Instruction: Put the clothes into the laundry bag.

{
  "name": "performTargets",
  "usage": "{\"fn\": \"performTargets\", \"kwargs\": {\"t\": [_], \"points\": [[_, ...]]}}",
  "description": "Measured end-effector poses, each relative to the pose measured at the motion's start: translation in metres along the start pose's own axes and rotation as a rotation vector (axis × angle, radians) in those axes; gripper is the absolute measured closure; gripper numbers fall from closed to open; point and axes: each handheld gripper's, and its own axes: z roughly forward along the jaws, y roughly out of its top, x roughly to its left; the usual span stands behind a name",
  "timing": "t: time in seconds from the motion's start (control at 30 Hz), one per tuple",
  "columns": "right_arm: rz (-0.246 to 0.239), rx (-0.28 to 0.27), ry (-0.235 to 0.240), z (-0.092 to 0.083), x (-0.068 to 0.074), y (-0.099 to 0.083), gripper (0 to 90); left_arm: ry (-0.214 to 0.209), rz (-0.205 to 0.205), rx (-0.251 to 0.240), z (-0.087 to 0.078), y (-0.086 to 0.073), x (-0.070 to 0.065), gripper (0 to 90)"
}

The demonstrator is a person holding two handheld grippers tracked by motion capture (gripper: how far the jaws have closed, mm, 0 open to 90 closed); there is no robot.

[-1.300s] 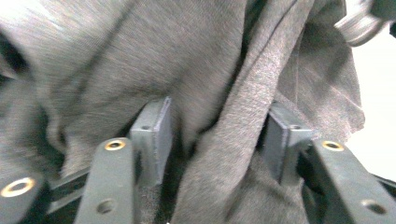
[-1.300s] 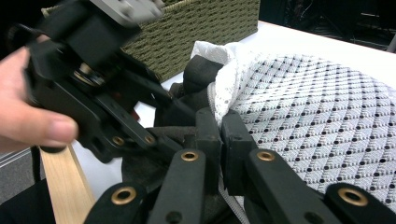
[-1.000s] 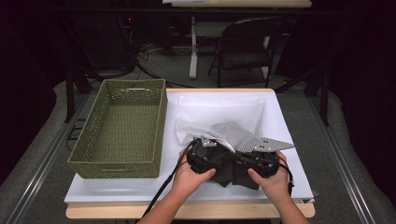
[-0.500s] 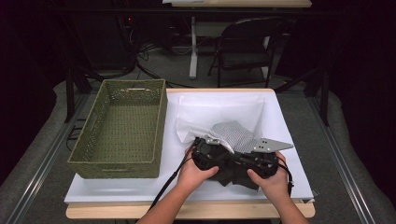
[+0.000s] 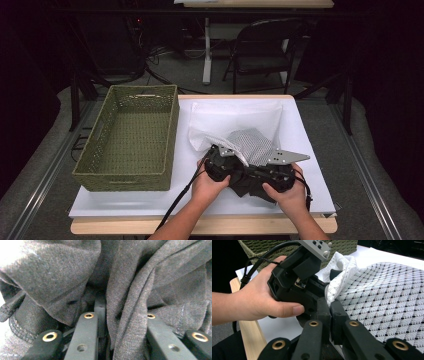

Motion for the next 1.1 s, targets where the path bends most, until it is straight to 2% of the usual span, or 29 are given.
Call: {"fn": "performTargets", "kwargs": {"t": [0.1,0.2,0.3,0.37,0.47,0.6,0.8,0.87,1.1], "points": [[-0.001,-0.002,0.008,0.0,0.001,0.0,87.8,-0.006,-0.012,0.006,-0.003,0.0,-0.002,78.5],[0.003,-0.005,0.023,-0.001,0.001,0.0,87.8,-0.007,-0.006,0.015,-0.009,0.0,-0.003,79.0],[-0.002,-0.003,0.035,-0.002,0.004,0.0,87.8,-0.024,-0.033,0.009,-0.015,-0.003,-0.006,79.3],[-0.006,-0.002,0.04,-0.004,0.006,0.0,87.8,-0.046,-0.05,-0.001,-0.02,-0.005,-0.009,79.6],[-0.017,-0.001,0.041,-0.006,0.009,0.0,87.8,-0.104,-0.072,-0.011,-0.029,-0.006,-0.015,80.1],[-0.005,-0.003,0.045,-0.007,0.009,-0.001,87.9,-0.173,-0.1,-0.035,-0.033,-0.001,-0.022,80.2],[0.004,-0.012,0.06,-0.009,0.009,0.0,88.1,-0.168,-0.114,-0.044,-0.023,0.011,-0.023,80.0],[0.017,-0.018,0.073,-0.01,0.009,0.0,88.2,-0.149,-0.105,-0.05,-0.017,0.015,-0.019,80.0],[0.025,-0.028,0.088,-0.016,0.01,0.003,88.4,-0.092,-0.153,-0.07,-0.003,0.02,-0.004,79.7]]}}
